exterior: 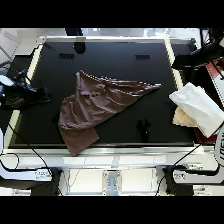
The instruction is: Fold the shirts.
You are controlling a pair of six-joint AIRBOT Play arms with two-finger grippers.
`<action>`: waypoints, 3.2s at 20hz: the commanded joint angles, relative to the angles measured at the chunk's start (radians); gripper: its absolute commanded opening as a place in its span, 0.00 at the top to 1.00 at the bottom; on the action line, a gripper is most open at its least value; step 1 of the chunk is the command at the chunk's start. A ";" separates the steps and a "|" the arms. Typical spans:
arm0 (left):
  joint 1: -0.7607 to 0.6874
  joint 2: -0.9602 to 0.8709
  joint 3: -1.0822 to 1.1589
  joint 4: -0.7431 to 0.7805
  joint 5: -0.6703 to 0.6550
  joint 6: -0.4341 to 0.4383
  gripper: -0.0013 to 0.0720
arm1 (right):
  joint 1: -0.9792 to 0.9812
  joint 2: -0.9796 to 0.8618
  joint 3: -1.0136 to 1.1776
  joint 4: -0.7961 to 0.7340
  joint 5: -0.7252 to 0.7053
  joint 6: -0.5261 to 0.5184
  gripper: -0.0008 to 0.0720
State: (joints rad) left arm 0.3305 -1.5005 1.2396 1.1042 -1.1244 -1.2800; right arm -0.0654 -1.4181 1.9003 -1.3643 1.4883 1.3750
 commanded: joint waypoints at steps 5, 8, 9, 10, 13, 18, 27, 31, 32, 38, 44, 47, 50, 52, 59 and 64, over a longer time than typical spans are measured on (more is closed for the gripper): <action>-0.098 -0.166 -0.054 -0.153 0.168 0.084 0.21 | -0.002 0.121 0.000 0.132 0.014 0.003 0.38; -0.098 -0.190 -0.032 -0.178 0.205 0.084 0.20 | -0.002 0.146 0.000 0.153 0.016 0.003 0.38; -0.099 -0.192 -0.020 -0.178 0.205 0.084 0.20 | -0.002 0.152 0.000 0.160 0.015 0.003 0.38; -0.100 -0.192 -0.008 -0.178 0.202 0.084 0.20 | -0.002 0.154 0.000 0.165 0.015 0.003 0.38; -0.106 -0.203 0.003 -0.140 0.185 0.084 0.20 | -0.002 0.154 0.000 0.182 0.011 0.003 0.38; -0.143 -0.212 0.003 -0.144 0.042 0.148 0.39 | -0.002 0.153 0.000 0.192 0.012 0.003 0.38; -0.173 -0.090 0.077 -0.148 0.010 0.151 0.97 | 0.025 0.150 -0.499 0.246 -0.031 0.026 0.37; -0.121 0.134 0.108 -0.148 0.082 0.123 0.97 | 0.127 0.150 -0.826 0.328 -0.362 0.019 0.37; -0.102 0.196 0.108 -0.148 0.135 0.097 0.97 | 0.154 0.150 -0.854 0.342 -0.426 0.019 0.37; -0.070 0.439 0.108 -0.147 0.273 0.053 0.97 | 0.286 0.146 -0.855 0.347 -0.720 0.030 0.49; -0.083 0.399 0.107 -0.148 0.203 0.053 0.97 | 0.299 0.004 -0.855 0.394 -0.848 0.136 0.52; -0.097 0.380 0.107 -0.148 0.203 0.053 0.97 | 0.311 -0.106 -0.849 0.594 -0.917 0.115 0.51; -0.116 0.367 0.107 -0.148 0.204 0.053 0.97 | 0.314 -0.192 -0.759 0.673 -0.880 0.109 0.34; -0.125 0.359 0.107 -0.148 0.204 0.053 0.97 | 0.320 -0.241 -0.657 0.679 -0.816 0.088 0.31; -0.146 0.348 0.107 -0.147 0.203 0.053 0.97 | 0.371 -0.362 -0.513 0.599 -0.620 0.117 0.31; -0.146 0.348 0.107 -0.147 0.203 0.053 0.97 | 0.353 -0.362 -0.513 0.591 -0.535 0.117 0.31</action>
State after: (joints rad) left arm 0.1856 -1.1515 1.3457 0.9565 -0.9215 -1.2270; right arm 0.2913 -1.7729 1.3796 -0.7601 0.8917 1.4887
